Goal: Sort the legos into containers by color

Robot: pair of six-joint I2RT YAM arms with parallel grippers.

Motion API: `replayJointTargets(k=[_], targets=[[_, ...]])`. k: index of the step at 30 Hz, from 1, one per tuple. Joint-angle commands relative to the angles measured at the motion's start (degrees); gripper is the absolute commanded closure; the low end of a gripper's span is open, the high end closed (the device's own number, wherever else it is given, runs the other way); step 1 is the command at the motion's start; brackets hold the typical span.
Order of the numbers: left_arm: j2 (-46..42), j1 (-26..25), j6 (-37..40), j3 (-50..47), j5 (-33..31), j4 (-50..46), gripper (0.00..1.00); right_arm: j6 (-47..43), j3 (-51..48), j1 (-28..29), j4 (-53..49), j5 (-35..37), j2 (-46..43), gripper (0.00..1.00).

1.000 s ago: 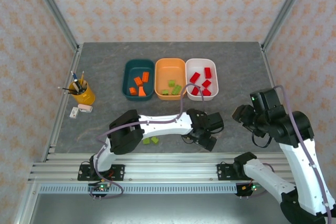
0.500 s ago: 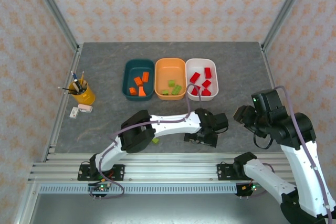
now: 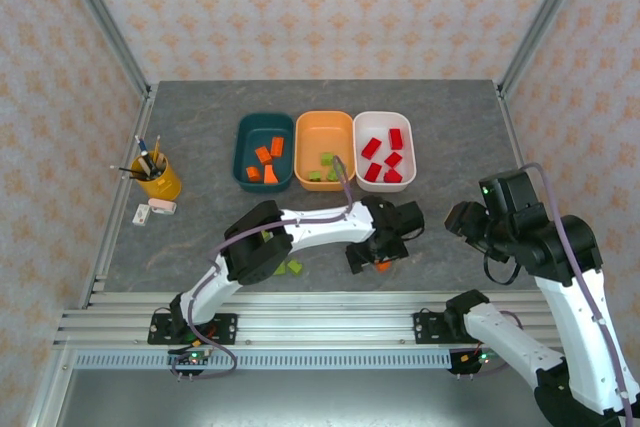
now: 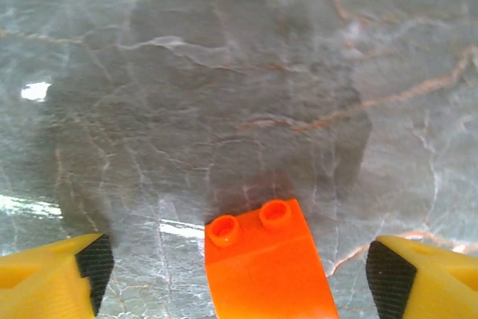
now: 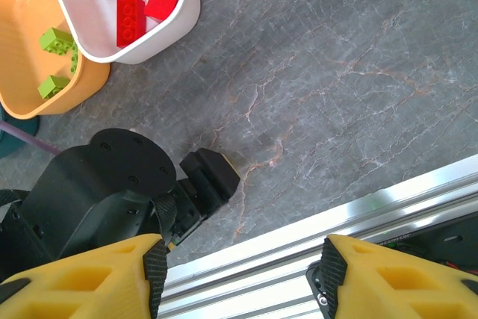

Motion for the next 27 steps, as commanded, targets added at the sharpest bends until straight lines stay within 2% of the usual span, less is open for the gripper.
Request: replayJointTargets(k=[1, 13, 18, 22, 27], targets=[[-2.75, 0.71, -9.55, -1.46, 0.06, 2.93, 0.14, -1.03, 0.52, 0.26, 0.17, 1.62, -1.08, 0.41], [-0.31, 0.37, -14.32, -1.12, 5.07, 4.61, 0.32, -0.96, -0.83, 0.23, 2.11, 2.09, -1.15, 0.41], [1.12, 0.44, -13.6, -0.19, 6.03, 3.57, 0.44, -0.81, -1.8, 0.29, 3.19, 1.62, -1.0, 0.41], [2.07, 0.37, -12.94, 0.16, 6.87, 2.75, 0.59, -0.79, -2.01, 0.23, 3.41, 1.69, -1.0, 0.41], [1.96, 0.57, -12.11, 0.24, 6.36, 2.13, 0.61, -0.92, -2.22, 0.25, 3.88, 1.63, -0.96, 0.41]])
